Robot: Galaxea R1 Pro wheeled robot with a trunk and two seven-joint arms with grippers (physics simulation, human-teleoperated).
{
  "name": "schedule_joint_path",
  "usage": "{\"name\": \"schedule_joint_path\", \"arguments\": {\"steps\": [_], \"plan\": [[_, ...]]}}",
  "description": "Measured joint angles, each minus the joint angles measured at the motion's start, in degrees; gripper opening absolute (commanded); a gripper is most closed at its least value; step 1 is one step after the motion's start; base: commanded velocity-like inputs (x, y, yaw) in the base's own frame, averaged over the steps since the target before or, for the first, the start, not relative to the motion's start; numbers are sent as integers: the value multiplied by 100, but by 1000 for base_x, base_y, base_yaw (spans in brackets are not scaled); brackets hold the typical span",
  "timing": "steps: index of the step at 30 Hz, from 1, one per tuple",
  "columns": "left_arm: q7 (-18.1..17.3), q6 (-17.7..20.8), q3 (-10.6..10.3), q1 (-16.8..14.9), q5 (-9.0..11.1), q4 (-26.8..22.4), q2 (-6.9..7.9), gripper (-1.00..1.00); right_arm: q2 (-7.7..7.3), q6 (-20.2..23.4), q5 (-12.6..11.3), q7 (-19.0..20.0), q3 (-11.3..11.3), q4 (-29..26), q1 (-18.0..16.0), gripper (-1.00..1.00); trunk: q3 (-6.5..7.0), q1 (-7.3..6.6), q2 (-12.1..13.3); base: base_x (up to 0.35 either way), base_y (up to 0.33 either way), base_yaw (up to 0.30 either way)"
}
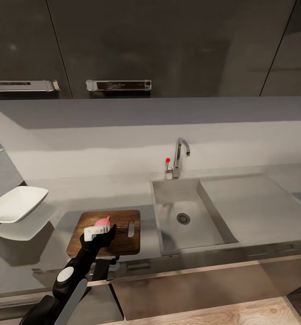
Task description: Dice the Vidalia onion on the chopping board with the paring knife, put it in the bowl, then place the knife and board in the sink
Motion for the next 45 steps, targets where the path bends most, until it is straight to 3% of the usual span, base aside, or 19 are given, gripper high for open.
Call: {"name": "schedule_joint_path", "arguments": {"steps": [45], "plan": [[1,0,0,0,0,-8,3,100,8,-5,0,9,0,2,0,100,38,0,0,0,0,0]]}}
